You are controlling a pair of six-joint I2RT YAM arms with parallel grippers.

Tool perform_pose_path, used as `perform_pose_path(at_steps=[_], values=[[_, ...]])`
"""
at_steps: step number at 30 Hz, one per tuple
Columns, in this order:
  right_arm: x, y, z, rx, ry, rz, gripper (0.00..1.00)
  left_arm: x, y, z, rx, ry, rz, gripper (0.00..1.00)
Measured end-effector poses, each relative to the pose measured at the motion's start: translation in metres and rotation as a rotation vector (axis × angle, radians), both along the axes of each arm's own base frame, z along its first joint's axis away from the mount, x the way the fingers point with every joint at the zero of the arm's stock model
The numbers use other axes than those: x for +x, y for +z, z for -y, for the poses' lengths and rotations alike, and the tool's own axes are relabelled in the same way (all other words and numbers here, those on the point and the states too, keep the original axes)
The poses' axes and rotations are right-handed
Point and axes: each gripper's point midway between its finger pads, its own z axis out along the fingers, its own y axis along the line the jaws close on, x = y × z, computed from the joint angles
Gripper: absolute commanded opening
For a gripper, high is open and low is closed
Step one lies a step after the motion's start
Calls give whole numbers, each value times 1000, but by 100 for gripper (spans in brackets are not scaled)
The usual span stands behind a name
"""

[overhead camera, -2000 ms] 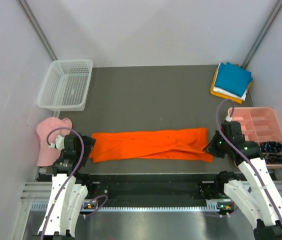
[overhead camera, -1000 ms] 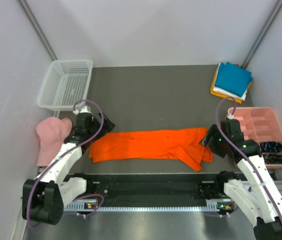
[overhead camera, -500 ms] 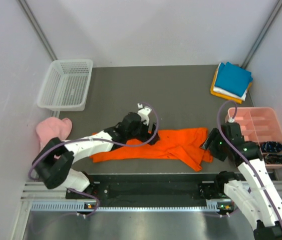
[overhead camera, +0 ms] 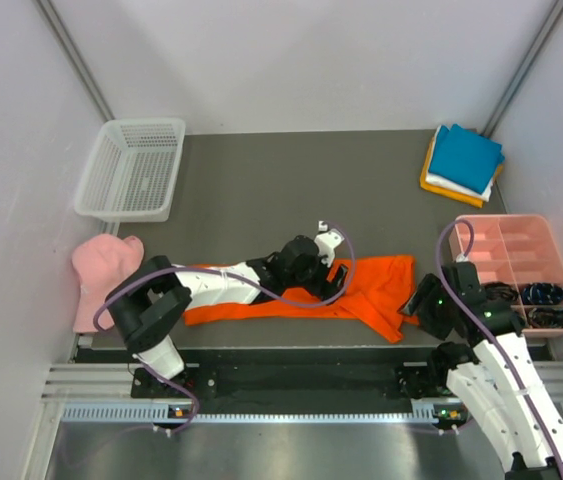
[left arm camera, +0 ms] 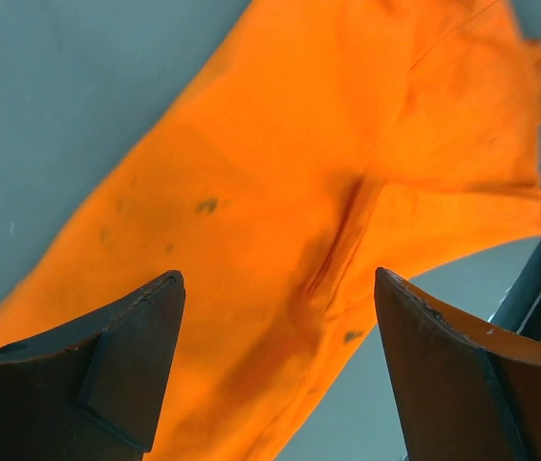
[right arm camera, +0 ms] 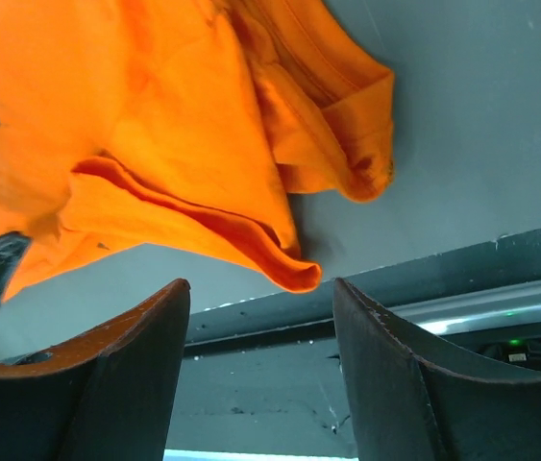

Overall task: Fold and stack the t-shirts
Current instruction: Fold the other side of the tshirt into a rectangle

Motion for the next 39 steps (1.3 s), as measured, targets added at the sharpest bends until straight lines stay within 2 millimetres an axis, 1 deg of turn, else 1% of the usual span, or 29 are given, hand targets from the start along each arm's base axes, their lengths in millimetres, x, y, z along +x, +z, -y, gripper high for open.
perform_pose_path(at_steps=[5, 9, 13, 20, 29, 39], values=[[-4, -6, -1, 6, -6, -23, 61, 3, 18, 28, -55, -49, 26, 82], [-4, -9, -2, 14, -3, -28, 59, 0, 29, 52, -99, -99, 31, 80], [-9, -19, -3, 16, 0, -62, 56, -5, 32, 64, -119, -133, 29, 77], [-12, -27, -5, 23, 9, -82, 55, -12, 30, 67, -118, -156, 22, 72], [-16, -40, -7, 32, 14, -105, 53, -16, 29, 69, -114, -171, 25, 71], [-15, -52, -9, 37, 19, -121, 47, -17, 24, 66, -102, -174, 27, 69]])
